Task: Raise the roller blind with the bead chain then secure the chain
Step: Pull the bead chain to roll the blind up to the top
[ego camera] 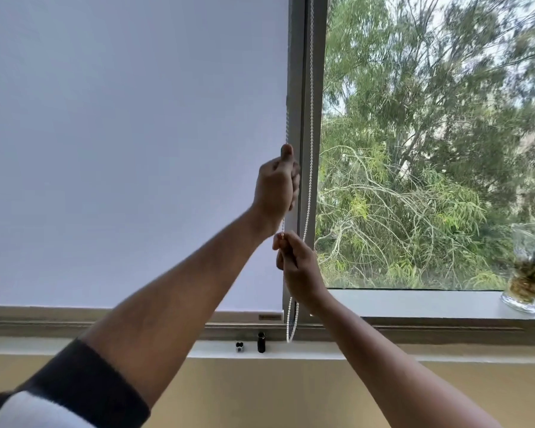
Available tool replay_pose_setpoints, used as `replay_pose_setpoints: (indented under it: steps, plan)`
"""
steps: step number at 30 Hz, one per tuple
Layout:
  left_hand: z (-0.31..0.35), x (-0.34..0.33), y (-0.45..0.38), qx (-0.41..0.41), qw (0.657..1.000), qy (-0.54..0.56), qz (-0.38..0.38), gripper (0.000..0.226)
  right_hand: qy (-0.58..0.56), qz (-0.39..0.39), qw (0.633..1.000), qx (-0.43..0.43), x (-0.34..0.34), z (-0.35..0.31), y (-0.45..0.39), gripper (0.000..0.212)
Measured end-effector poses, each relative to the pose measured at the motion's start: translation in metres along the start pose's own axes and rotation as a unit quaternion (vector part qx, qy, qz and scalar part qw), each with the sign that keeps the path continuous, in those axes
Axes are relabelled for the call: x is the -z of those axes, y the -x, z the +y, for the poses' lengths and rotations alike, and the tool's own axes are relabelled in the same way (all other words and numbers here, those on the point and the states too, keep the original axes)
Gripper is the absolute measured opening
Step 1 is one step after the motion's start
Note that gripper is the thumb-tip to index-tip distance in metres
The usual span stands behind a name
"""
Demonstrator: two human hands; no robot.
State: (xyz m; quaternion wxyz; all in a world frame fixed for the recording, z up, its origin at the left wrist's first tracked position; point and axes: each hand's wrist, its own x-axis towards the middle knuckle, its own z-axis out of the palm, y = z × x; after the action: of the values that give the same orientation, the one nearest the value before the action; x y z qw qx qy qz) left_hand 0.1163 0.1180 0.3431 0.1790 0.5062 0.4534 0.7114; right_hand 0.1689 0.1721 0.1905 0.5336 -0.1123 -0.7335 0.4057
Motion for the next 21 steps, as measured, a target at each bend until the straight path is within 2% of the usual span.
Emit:
replay_pose_setpoints:
  steps: [5, 9, 12, 15, 17, 21]
  plan:
    - [-0.040, 0.002, 0.019, -0.008, 0.996, -0.060, 0.069, 0.054, 0.007, -0.071, 0.996, -0.057, 0.006, 0.022, 0.018, 0.029]
    - [-0.068, 0.004, 0.037, -0.013, 0.994, -0.087, 0.063, 0.053, -0.059, -0.144, 0.981, -0.117, 0.023, 0.027, 0.021, 0.023]
    - [-0.089, 0.004, 0.054, -0.001, 0.995, -0.080, 0.059, 0.055, -0.099, -0.126, 0.978, -0.134, 0.036, 0.009, 0.006, 0.018]
    - [-0.118, 0.006, 0.068, 0.011, 0.995, -0.089, 0.054, 0.050, -0.125, -0.079, 0.980, -0.136, 0.043, -0.020, -0.020, 0.024]
    - [-0.134, 0.008, 0.078, 0.018, 0.992, -0.114, 0.056, 0.053, -0.156, -0.076, 0.976, -0.129, 0.044, -0.043, -0.037, 0.029]
    - [-0.148, 0.000, 0.093, 0.063, 0.993, -0.086, 0.052, 0.052, -0.182, -0.088, 0.974, -0.099, 0.030, -0.073, -0.057, 0.031]
